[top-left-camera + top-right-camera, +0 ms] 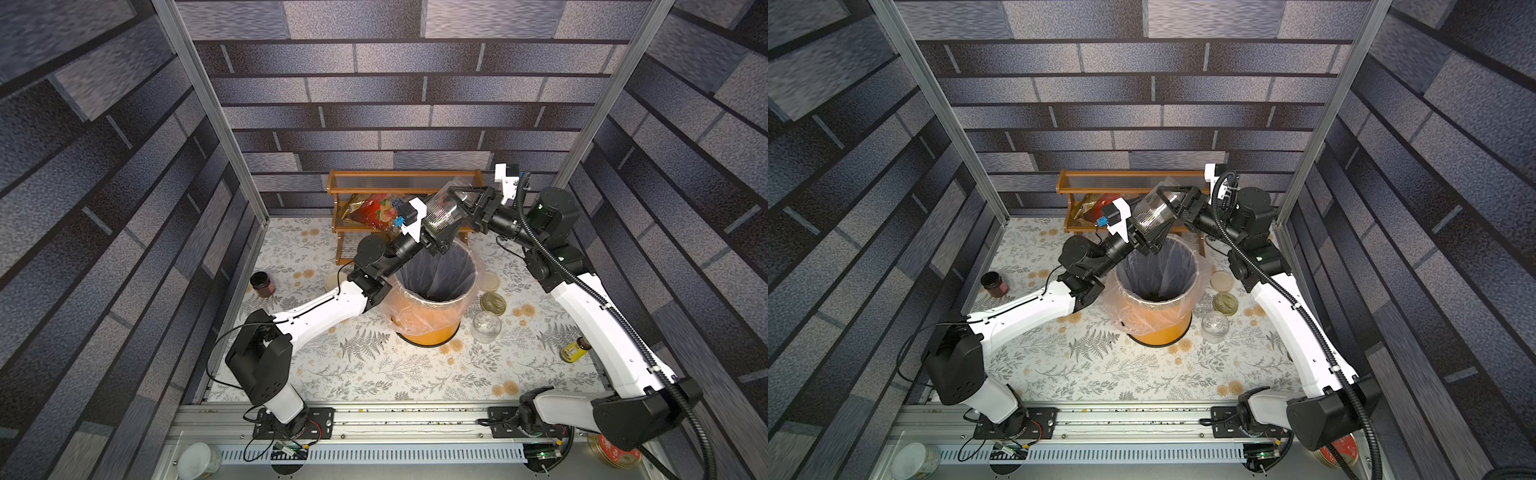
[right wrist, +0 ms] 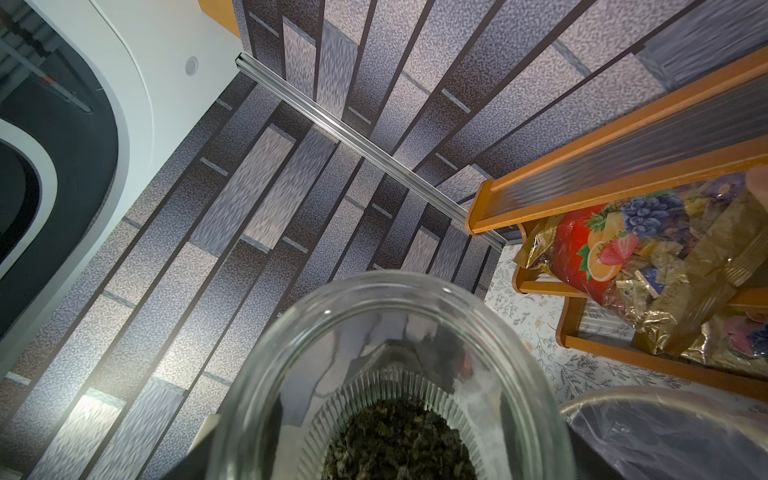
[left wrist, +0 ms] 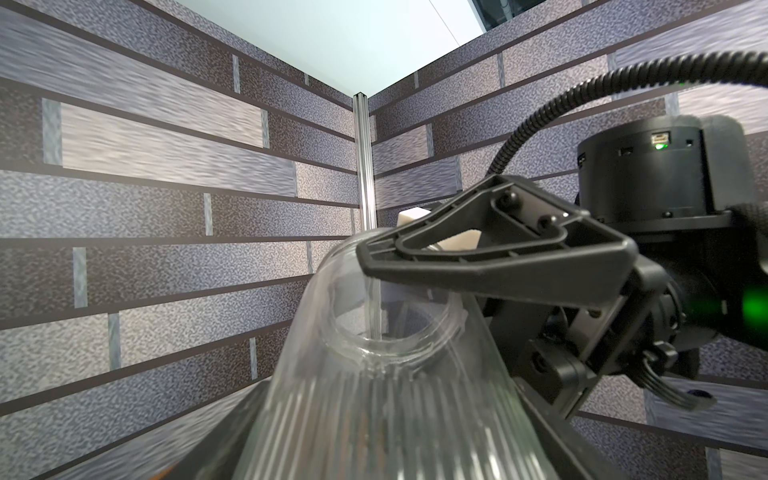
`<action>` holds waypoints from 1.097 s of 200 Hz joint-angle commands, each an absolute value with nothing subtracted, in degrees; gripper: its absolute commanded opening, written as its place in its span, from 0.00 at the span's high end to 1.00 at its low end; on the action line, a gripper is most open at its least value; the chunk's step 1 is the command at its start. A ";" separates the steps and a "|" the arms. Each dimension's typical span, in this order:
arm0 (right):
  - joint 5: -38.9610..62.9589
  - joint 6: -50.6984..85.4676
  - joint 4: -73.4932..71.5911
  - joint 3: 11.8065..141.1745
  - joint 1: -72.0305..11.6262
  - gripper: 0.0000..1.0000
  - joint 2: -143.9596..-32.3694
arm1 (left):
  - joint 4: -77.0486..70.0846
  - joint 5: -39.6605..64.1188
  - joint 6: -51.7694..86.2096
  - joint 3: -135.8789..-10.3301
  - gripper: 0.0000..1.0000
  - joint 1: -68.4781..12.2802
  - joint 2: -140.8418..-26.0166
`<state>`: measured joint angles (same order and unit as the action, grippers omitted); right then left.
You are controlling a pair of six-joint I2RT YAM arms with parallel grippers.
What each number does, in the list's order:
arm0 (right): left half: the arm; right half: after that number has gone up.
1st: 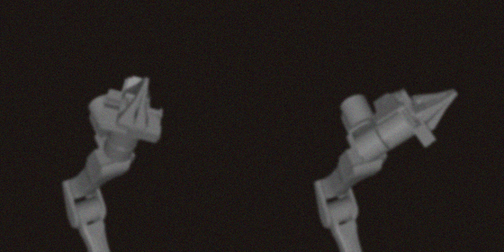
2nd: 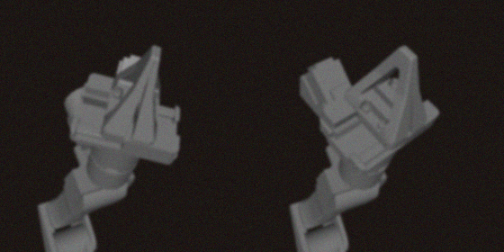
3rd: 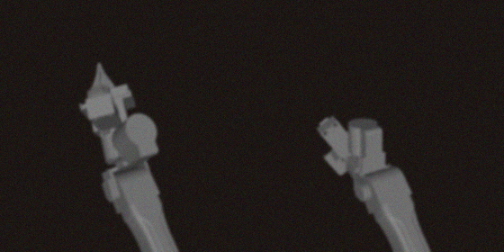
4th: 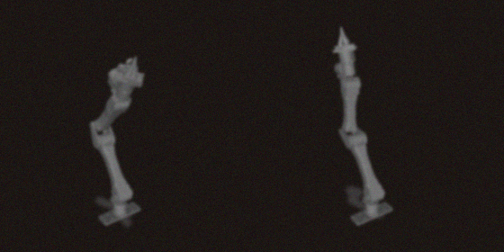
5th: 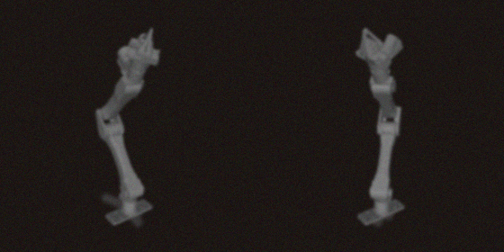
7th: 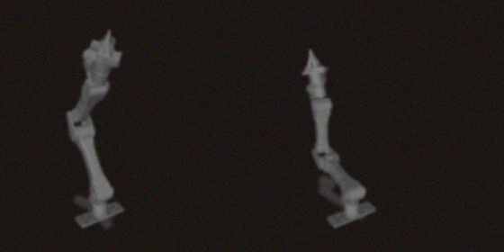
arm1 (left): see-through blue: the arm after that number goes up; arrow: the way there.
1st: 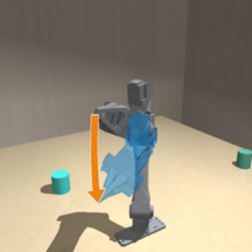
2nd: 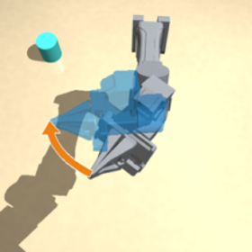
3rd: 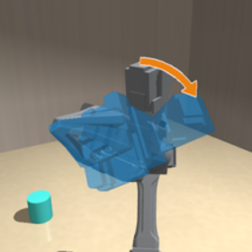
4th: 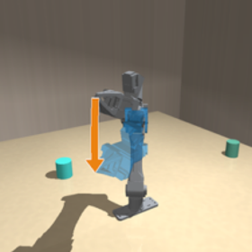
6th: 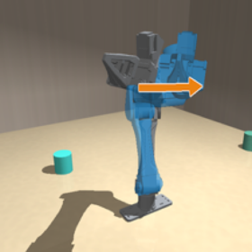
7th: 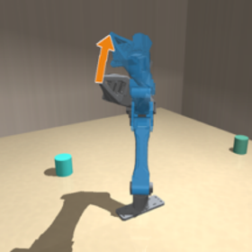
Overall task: Empty moldy tea leaves from jars
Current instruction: Pour the moldy tea leaves from the jar into the trash bin.
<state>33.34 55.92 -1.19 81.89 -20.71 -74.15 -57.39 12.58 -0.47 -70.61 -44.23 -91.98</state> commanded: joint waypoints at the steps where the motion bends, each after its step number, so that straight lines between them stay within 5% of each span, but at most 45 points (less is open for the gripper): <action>1: 35.63 56.64 -4.21 81.22 -21.10 0.46 -73.04 | -59.13 12.39 -2.76 -70.13 0.70 -44.43 -90.14; 35: 36.04 55.17 -2.13 81.74 -21.09 0.11 -73.26 | -58.27 13.27 -3.43 -67.02 0.75 -43.35 -86.54; 62: 34.56 52.49 0.97 81.90 -20.90 0.00 -71.94 | -55.40 13.36 -3.93 -64.29 0.76 -42.55 -82.64; 219: 25.05 43.38 11.35 69.92 -14.33 0.00 -62.80 | -6.94 9.03 -3.43 -61.21 0.76 -44.06 -60.01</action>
